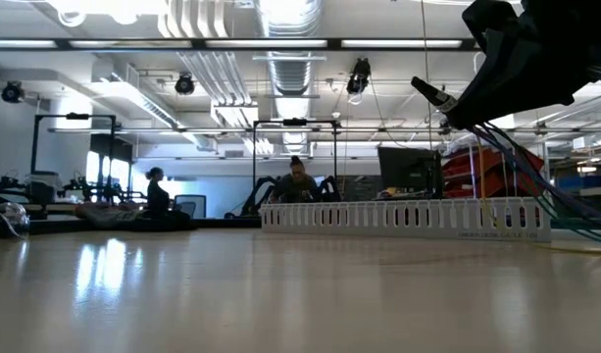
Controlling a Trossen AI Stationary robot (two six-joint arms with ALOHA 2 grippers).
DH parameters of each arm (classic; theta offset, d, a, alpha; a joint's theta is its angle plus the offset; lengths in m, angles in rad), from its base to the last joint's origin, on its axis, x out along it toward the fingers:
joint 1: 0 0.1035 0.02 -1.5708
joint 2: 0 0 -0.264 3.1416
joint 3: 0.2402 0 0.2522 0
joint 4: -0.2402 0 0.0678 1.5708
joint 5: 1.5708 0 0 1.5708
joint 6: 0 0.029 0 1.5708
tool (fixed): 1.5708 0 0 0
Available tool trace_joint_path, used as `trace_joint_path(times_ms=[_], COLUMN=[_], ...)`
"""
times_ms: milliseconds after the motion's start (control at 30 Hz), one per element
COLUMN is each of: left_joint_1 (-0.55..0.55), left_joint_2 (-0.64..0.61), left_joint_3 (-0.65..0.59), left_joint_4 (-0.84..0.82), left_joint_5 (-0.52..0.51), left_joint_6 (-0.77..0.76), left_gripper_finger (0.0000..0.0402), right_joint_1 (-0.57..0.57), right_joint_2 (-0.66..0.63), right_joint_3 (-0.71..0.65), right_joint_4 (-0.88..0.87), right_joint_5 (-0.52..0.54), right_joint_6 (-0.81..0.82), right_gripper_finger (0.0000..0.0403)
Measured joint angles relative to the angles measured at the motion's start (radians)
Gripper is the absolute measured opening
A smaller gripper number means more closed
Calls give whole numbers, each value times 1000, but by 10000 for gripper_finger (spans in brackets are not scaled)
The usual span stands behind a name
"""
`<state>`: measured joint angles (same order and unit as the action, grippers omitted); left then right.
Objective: Ziptie cables
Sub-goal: Wrap the cables together using the zip tie
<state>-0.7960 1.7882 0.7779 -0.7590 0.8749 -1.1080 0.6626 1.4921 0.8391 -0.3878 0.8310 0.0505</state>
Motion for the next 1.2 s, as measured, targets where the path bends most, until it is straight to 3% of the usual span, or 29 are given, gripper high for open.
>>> trace_joint_path(times_ms=[133, 467, 933, 1200], left_joint_1=[-11, -4, 115, 178], left_joint_2=[0, -4, -6, -6], left_joint_3=[-25, -35, -36, -36], left_joint_4=[46, 157, 173, 173], left_joint_5=[26, -42, -63, -63], left_joint_6=[-21, 12, 58, 176], left_gripper_finger=[0, 0, 0, 0], right_joint_1=[-1, -1, -1, -1], right_joint_2=[0, 0, 0, 0], right_joint_3=[0, 0, 0, 0], right_joint_4=[-1, 0, 0, 1], right_joint_5=[0, 0, 0, 0], right_joint_6=[-7, 1, 0, -6], right_gripper_finger=[0, 0, 0, 0])
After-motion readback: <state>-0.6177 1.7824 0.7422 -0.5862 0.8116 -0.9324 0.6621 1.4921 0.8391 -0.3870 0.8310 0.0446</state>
